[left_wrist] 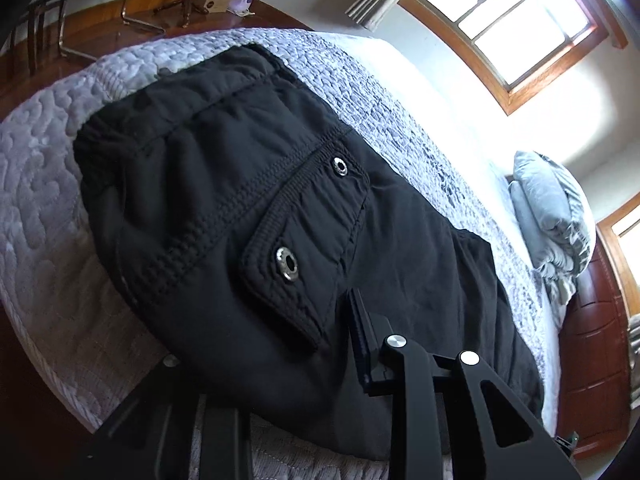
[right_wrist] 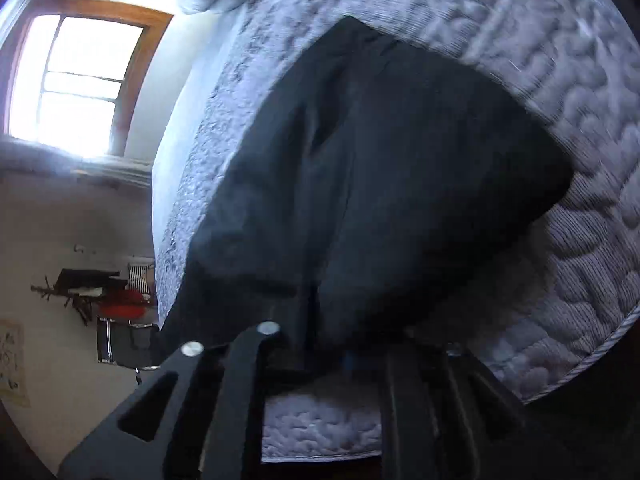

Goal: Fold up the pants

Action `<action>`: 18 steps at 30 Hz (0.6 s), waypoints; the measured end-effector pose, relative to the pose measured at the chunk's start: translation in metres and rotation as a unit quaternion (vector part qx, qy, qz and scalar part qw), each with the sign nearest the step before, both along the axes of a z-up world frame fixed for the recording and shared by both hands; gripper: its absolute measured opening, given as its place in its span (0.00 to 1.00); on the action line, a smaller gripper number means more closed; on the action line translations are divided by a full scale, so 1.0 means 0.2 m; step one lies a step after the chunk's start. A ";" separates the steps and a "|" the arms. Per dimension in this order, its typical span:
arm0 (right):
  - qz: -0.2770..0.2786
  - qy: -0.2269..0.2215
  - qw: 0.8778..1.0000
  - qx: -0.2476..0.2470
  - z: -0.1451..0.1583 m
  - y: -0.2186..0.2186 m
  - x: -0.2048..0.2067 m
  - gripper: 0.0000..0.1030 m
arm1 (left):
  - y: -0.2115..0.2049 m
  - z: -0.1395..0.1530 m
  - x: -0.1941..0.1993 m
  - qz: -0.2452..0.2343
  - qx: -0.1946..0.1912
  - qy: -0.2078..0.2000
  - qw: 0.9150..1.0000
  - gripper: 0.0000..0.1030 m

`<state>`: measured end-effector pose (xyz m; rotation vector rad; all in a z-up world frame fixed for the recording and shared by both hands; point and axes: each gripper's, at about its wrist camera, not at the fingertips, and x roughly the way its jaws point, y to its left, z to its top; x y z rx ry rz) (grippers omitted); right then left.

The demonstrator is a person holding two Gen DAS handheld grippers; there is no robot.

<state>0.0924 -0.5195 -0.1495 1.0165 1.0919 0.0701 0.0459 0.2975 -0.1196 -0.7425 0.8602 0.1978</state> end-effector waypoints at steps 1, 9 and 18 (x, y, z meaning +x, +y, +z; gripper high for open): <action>-0.006 -0.003 1.000 0.020 -0.03 -0.02 -0.03 0.24 | 0.00 0.01 0.00 -0.001 0.006 0.002 1.000 0.27; 0.017 -0.030 0.999 0.018 0.02 -0.02 -0.04 0.06 | 0.05 0.02 0.06 0.020 0.018 0.012 1.000 0.27; 0.034 -0.022 0.999 -0.010 0.06 -0.08 -0.12 0.34 | 0.09 0.05 0.03 0.029 0.053 0.032 0.998 0.32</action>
